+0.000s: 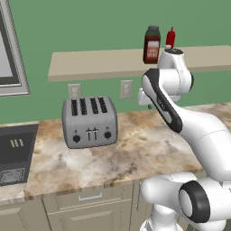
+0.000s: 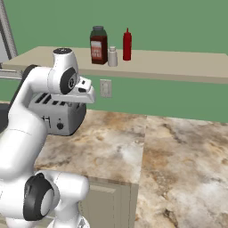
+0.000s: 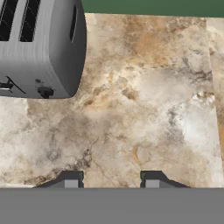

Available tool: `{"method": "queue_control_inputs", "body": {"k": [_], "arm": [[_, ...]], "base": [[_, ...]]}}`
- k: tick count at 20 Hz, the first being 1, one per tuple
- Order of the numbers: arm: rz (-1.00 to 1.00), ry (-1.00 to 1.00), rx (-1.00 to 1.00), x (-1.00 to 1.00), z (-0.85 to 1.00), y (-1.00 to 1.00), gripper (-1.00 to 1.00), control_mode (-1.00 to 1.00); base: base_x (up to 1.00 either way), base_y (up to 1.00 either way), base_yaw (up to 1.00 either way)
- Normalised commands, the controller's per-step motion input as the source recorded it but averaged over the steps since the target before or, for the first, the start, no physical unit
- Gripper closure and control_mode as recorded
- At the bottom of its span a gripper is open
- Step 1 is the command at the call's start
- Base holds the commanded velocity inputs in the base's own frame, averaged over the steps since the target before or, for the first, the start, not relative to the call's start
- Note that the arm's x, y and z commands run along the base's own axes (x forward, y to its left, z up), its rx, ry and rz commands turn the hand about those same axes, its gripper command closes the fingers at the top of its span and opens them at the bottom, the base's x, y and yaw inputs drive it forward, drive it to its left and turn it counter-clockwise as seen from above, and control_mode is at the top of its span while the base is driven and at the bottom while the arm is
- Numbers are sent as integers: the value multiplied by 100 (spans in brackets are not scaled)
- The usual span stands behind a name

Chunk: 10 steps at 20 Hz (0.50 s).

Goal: Collect the paprika, ketchup, and shaker from the cabinet and place them next to the stove.

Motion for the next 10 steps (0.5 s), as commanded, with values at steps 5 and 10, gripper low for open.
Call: {"method": "queue_control_inputs", "body": {"k": [5,10], "arm": [[0,-1,0,-7,0,0,-100,-100],[0,-11,1,-19,-7,-1,-100,-100]], "base": [[0,0,0],[0,0,0]]}}
